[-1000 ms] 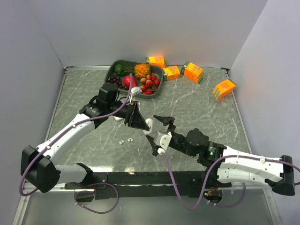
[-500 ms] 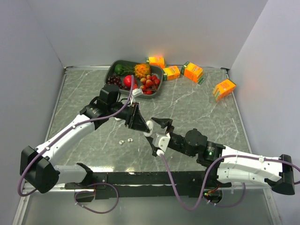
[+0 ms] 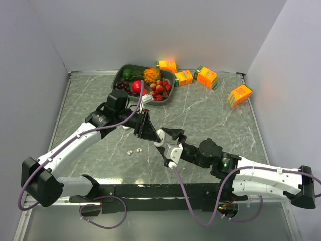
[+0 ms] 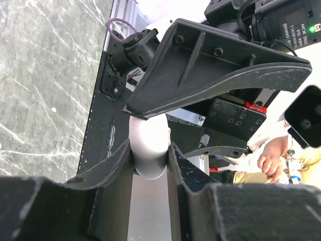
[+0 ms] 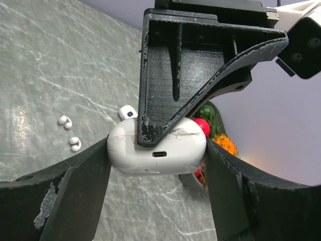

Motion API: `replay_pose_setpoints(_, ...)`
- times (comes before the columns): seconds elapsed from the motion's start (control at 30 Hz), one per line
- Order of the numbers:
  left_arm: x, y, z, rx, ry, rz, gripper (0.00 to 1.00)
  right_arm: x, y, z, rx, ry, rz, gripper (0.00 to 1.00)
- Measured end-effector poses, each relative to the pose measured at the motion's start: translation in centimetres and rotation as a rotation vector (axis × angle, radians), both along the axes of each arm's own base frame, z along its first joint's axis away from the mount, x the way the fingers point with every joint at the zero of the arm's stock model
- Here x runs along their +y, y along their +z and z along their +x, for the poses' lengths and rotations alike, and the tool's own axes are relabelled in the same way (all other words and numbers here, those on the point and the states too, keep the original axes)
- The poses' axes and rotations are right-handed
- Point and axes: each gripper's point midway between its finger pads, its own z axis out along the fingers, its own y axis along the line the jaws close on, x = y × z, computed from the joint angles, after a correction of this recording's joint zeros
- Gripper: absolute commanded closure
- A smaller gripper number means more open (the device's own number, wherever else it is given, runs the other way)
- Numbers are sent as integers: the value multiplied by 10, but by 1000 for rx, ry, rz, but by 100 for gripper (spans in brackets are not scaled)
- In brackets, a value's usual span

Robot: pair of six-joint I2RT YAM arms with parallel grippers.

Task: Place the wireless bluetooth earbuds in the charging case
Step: Adjust the earbud.

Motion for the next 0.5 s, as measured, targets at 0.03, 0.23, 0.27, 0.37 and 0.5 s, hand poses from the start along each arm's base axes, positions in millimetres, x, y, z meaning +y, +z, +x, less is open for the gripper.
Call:
replay_pose_setpoints(0.03, 0, 1, 0, -3, -1, -2, 54, 0, 1, 0, -3, 0, 3, 66)
replay_pose_setpoints(0.23, -1, 3, 0, -14, -3, -7, 34, -3, 2, 0, -9, -4, 10, 84)
replay_pose_setpoints(0.27, -1, 3, 0, -15, -2, -7, 32, -4, 1, 0, -8, -4, 9, 85)
replay_pose_setpoints(0.37, -1, 2, 2, -19, 11, -2, 24, -6, 1, -1, -9, -6, 10, 88)
replay_pose_setpoints(0.5, 0, 1, 11, -32, 63, 11, 20, -9, 5, -2, -12, -8, 21, 90)
